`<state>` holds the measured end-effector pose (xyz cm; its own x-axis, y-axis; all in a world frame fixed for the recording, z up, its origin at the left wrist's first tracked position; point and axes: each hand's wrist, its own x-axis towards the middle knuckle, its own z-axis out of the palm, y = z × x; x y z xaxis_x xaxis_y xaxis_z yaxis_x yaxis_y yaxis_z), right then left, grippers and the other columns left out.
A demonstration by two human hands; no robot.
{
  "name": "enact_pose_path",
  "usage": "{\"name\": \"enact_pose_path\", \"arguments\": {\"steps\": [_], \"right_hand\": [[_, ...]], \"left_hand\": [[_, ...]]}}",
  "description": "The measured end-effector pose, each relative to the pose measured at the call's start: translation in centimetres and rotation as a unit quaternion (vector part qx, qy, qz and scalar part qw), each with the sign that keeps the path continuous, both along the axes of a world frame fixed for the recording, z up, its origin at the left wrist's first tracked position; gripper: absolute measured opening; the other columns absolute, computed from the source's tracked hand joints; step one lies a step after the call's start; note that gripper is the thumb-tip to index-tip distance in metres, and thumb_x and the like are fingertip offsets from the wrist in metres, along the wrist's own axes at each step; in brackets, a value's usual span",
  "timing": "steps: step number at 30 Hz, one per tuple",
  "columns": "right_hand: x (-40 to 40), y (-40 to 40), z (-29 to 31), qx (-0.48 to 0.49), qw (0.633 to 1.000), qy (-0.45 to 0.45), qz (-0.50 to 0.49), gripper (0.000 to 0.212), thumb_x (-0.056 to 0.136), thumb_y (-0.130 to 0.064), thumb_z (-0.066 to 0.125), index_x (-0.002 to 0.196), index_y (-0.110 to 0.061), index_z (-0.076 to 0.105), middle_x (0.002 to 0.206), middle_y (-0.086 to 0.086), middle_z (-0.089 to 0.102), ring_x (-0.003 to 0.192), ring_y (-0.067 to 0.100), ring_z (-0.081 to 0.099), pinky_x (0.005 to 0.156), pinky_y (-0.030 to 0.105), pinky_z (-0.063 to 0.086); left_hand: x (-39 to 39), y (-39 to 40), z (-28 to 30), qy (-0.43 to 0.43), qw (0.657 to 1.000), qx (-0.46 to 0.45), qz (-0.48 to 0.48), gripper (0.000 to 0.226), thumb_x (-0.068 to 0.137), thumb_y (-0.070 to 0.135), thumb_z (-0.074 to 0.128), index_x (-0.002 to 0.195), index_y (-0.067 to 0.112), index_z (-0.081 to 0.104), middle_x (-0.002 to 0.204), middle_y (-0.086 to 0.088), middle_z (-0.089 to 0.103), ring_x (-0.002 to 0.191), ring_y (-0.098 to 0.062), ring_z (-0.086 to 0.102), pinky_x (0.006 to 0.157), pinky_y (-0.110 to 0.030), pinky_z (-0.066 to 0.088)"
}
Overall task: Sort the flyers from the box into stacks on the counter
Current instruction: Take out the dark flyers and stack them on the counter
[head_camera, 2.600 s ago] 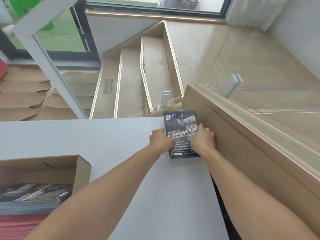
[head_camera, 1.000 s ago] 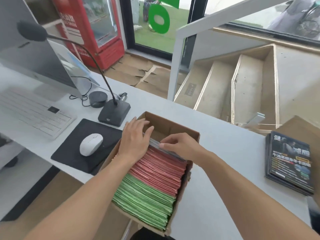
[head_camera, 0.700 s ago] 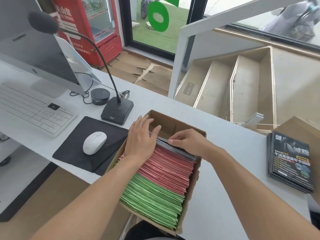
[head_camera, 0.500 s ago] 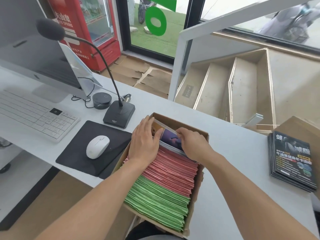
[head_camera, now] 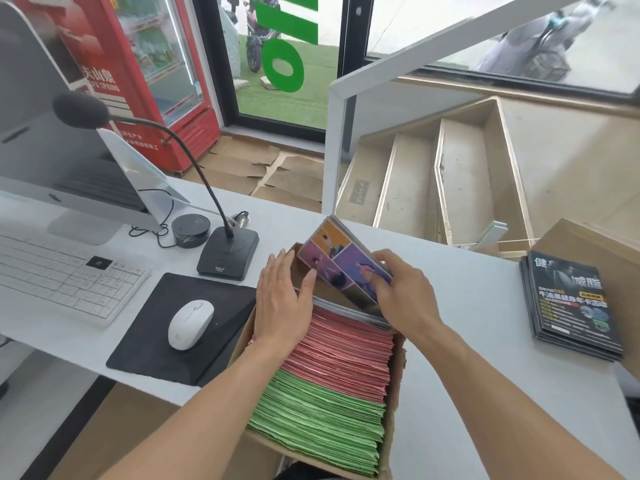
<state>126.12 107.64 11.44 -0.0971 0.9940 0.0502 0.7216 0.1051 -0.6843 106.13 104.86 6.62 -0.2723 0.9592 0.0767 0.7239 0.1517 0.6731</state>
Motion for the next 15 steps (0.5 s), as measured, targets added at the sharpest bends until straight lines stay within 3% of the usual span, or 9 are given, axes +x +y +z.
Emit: {"name": "enact_pose_path", "arguments": {"steps": [3,5,6,8,9,10,11,15], "right_hand": [[1.9,-0.9,2.9,0.014,0.977,0.208,-0.040,0.013,0.100,-0.032,0.064,0.109,-0.041,0.063,0.099,-0.013,0.077,0.084,0.013,0.075,0.070,0.039,0.063],[3.4,-1.8,4.7,0.031,0.953,0.300,-0.030,0.023,0.097,-0.021,0.068,0.102,-0.043,0.067,0.097,-0.010,0.078,0.088,0.015,0.076,0.071,0.035,0.062],[4.3,-2.3,5.3,0.057,0.948,0.313,-0.010,0.027,0.095,-0.017,0.070,0.097,-0.044,0.069,0.096,-0.009,0.078,0.090,0.016,0.075,0.075,0.035,0.060],[6.3,-3.1,6.0,0.105,0.945,0.306,0.045,0.032,0.089,-0.008,0.073,0.090,-0.039,0.072,0.096,-0.010,0.077,0.097,0.016,0.072,0.088,0.040,0.053],[7.4,-3.3,6.1,0.119,0.946,0.293,0.077,0.035,0.086,-0.001,0.074,0.089,-0.036,0.072,0.100,-0.009,0.077,0.107,0.017,0.070,0.099,0.043,0.048],[8.4,-3.4,6.0,0.130,0.949,0.266,0.109,0.038,0.084,0.005,0.074,0.090,-0.033,0.073,0.105,-0.008,0.077,0.118,0.020,0.066,0.109,0.046,0.041],[9.3,-3.6,5.9,0.139,0.955,0.228,0.131,0.039,0.082,0.008,0.075,0.090,-0.031,0.074,0.112,-0.008,0.076,0.128,0.022,0.059,0.116,0.046,0.034],[12.5,-4.5,4.6,0.156,0.976,0.136,0.069,0.050,0.081,0.014,0.074,0.094,-0.034,0.079,0.142,-0.010,0.060,0.146,0.015,0.037,0.115,0.029,0.034]], "left_hand": [[0.9,-0.1,1.8,-0.095,0.993,0.063,0.032,0.057,0.101,0.059,0.037,0.150,0.031,0.040,0.158,0.017,0.032,0.151,-0.003,0.012,0.125,-0.032,0.012],[2.4,0.0,3.9,-0.227,0.969,0.074,0.064,0.042,0.103,0.054,0.040,0.131,0.030,0.058,0.139,0.015,0.056,0.136,-0.011,0.046,0.113,-0.035,0.037],[3.1,0.2,5.3,-0.342,0.936,0.038,0.073,0.041,0.103,0.054,0.041,0.121,0.024,0.063,0.126,0.005,0.067,0.119,-0.016,0.061,0.101,-0.035,0.049],[4.1,0.9,8.5,-0.570,0.812,-0.124,0.027,0.052,0.102,0.055,0.043,0.118,0.011,0.066,0.113,-0.014,0.073,0.091,-0.023,0.073,0.080,-0.035,0.057],[4.4,1.0,10.0,-0.623,0.752,-0.211,-0.024,0.057,0.100,0.056,0.046,0.122,0.007,0.065,0.109,-0.015,0.075,0.087,-0.024,0.074,0.078,-0.034,0.057],[4.5,1.2,10.8,-0.630,0.722,-0.276,-0.076,0.061,0.096,0.056,0.052,0.127,0.006,0.066,0.105,-0.014,0.076,0.086,-0.025,0.073,0.078,-0.034,0.057],[4.8,1.4,11.1,-0.610,0.720,-0.311,-0.114,0.060,0.092,0.053,0.059,0.127,0.006,0.067,0.102,-0.012,0.076,0.085,-0.026,0.073,0.076,-0.032,0.057],[7.9,1.2,10.2,-0.561,0.745,-0.307,-0.189,0.025,0.088,0.023,0.071,0.110,0.010,0.069,0.104,-0.019,0.074,0.083,-0.032,0.071,0.074,-0.040,0.060]]}}
